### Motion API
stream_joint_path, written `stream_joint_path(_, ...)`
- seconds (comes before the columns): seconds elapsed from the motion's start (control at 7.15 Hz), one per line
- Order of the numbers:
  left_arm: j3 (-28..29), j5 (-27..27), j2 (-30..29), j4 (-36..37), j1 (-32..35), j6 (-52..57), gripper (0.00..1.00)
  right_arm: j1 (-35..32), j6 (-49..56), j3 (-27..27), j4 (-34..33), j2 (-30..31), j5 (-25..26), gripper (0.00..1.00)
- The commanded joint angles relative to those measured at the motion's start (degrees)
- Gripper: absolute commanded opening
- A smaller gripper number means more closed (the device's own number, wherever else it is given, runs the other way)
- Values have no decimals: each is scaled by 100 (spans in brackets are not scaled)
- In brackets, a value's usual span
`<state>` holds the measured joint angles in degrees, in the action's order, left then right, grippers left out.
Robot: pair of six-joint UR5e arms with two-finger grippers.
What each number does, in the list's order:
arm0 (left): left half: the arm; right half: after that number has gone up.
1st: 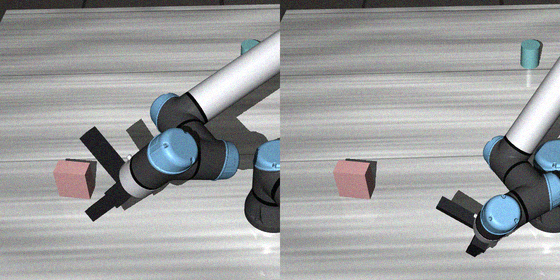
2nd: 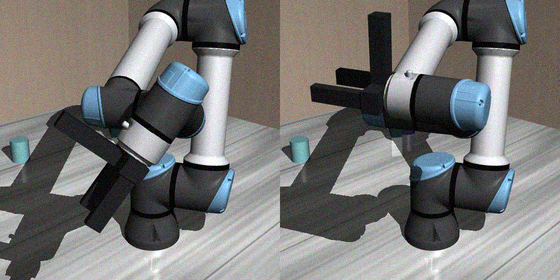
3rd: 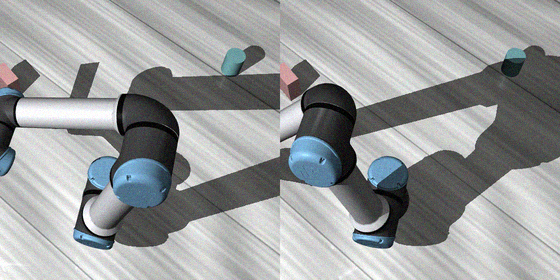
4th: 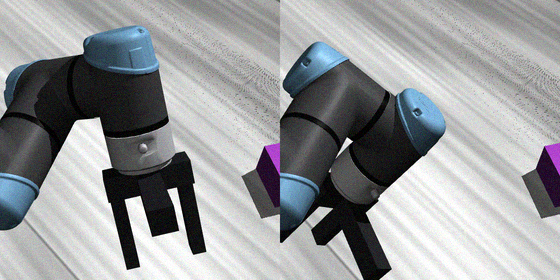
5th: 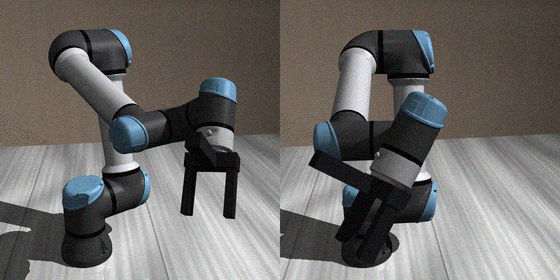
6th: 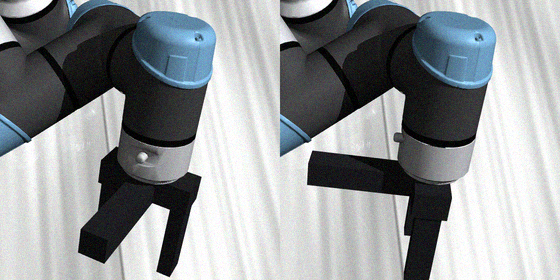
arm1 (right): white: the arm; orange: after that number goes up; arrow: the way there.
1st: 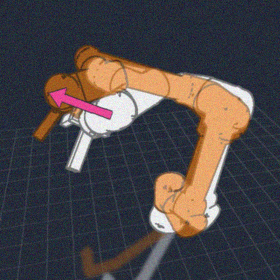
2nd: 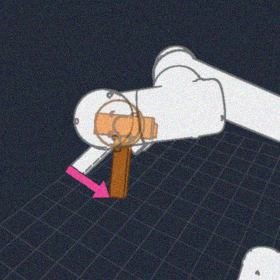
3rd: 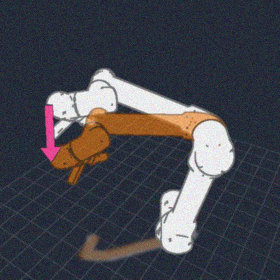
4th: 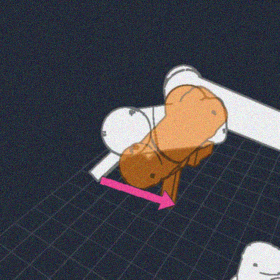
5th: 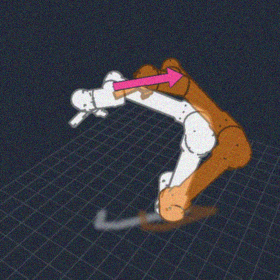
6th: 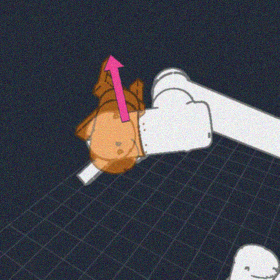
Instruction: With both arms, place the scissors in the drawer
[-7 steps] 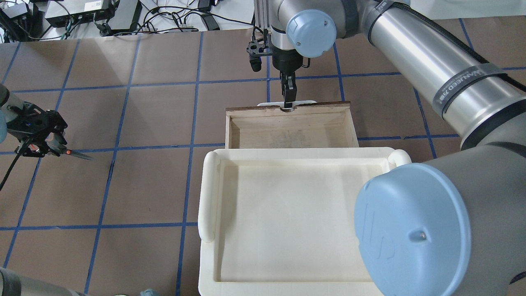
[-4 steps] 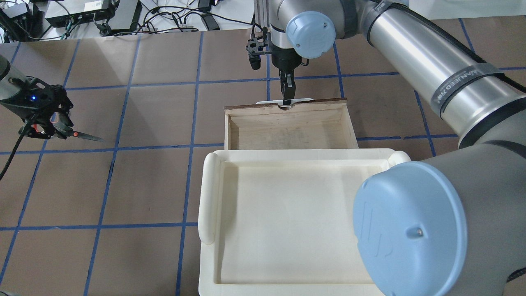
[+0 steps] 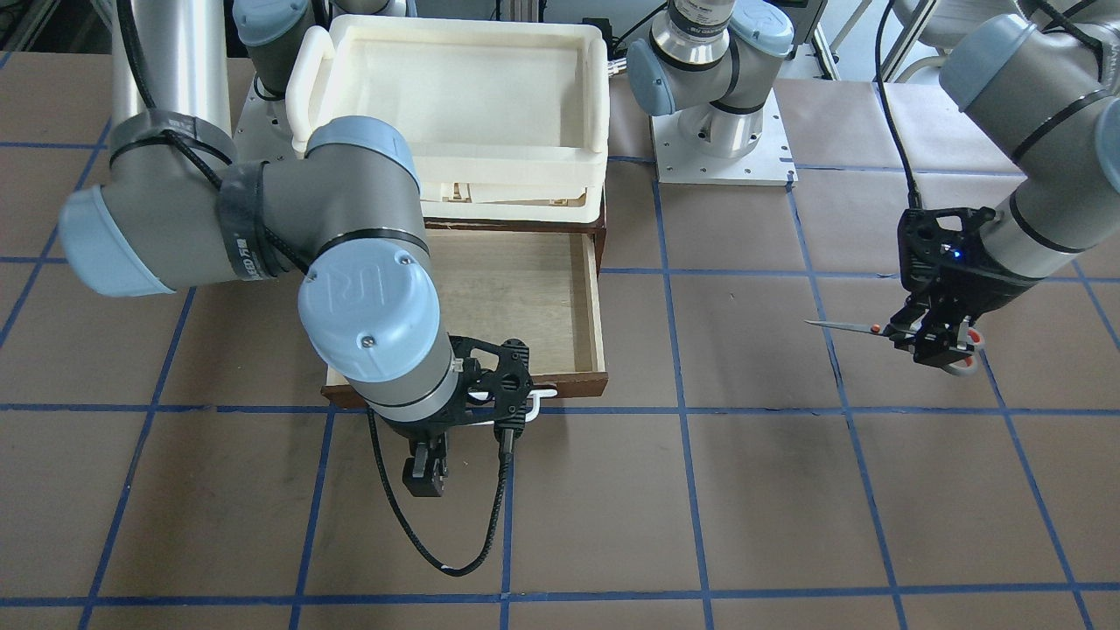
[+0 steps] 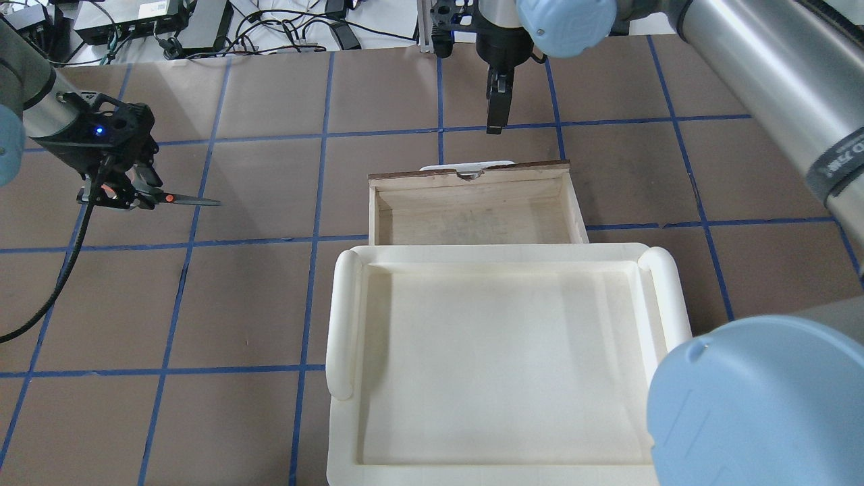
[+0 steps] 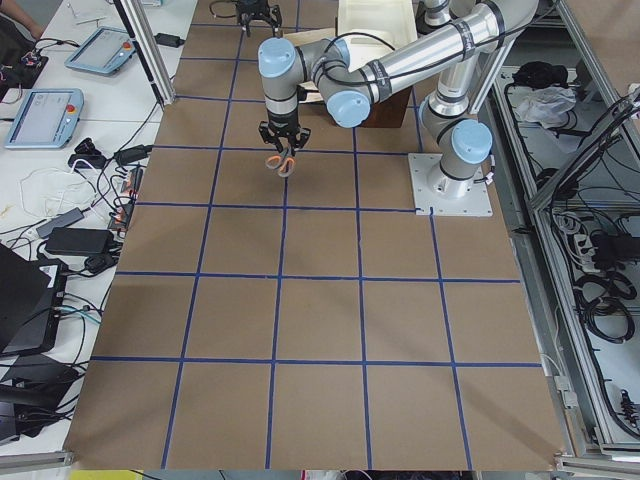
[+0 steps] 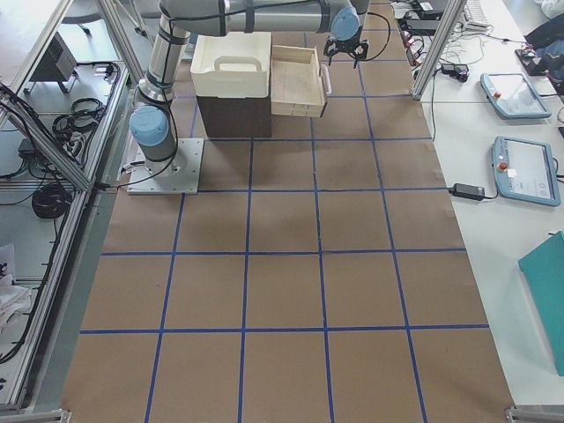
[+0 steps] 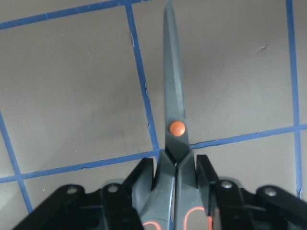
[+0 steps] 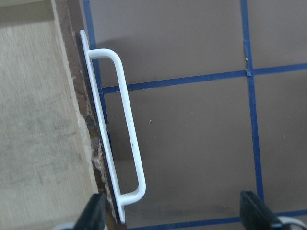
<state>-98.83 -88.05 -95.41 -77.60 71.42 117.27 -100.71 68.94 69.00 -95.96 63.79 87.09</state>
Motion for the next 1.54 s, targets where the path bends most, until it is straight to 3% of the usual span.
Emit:
stream_joint_path(0.0,223,242,207,-692,703,-1663,0,288,-1149,987,-63,1235,9,100)
stream_joint_path(0.28,312,315,225,-774,1511,-2880,0,683,-3050,1746,15,2238,1,100)
stream_joint_path(0.7,583,270,-2,-713,2864,-5251,0,711,-5945,1889,611,2698,1,100)
stream_joint_path(1.12,628,813,-459,-284,3596,-6259,0,719,-6286,1880,903,2875,0,100)
stream_joint_path(1.4,620,719,-784,128,3992,-6626,0,728,-6888,1880,860,2910,9,100)
